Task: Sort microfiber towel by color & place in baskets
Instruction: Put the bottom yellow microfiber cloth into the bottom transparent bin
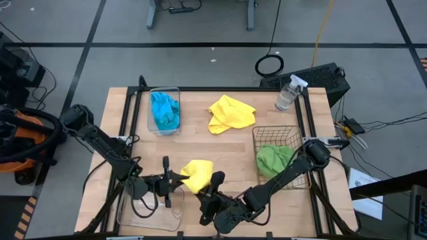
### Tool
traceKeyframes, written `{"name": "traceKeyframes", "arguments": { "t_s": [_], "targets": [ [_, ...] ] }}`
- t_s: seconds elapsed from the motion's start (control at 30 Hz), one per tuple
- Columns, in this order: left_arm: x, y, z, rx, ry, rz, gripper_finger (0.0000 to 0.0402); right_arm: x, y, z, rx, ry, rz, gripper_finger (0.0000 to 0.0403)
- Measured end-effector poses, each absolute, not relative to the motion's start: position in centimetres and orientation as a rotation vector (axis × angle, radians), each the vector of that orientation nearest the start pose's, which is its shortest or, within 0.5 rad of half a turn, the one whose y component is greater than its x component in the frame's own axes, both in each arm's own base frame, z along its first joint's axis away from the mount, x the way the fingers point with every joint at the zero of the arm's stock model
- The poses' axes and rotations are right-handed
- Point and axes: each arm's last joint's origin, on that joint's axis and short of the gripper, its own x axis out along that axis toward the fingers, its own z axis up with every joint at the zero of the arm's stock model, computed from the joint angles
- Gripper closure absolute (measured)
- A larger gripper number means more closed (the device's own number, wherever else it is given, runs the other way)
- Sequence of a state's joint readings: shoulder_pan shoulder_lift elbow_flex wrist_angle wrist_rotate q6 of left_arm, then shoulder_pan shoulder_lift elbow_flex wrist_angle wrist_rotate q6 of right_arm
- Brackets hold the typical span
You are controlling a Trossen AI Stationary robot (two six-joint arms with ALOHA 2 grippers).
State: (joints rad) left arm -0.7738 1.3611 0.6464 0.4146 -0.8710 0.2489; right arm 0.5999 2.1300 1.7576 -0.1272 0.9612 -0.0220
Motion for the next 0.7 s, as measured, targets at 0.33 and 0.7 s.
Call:
{"name": "traceKeyframes", "arguments": {
  "t_s": [0.33, 0.7],
  "targets": [
    [19.1, -18.0, 24.0, 0.415, 0.153, 0.027, 0.0390, 39.3, 27.5, 24.4, -0.339, 0.426, -0.288, 0.0211],
    [11.4, -18.4, 26.3, 0.082, 0.251, -0.323, 0.0390, 36.2, 30.8, 23.9, -0.336, 0.439, -0.232, 0.0210]
  ]
}}
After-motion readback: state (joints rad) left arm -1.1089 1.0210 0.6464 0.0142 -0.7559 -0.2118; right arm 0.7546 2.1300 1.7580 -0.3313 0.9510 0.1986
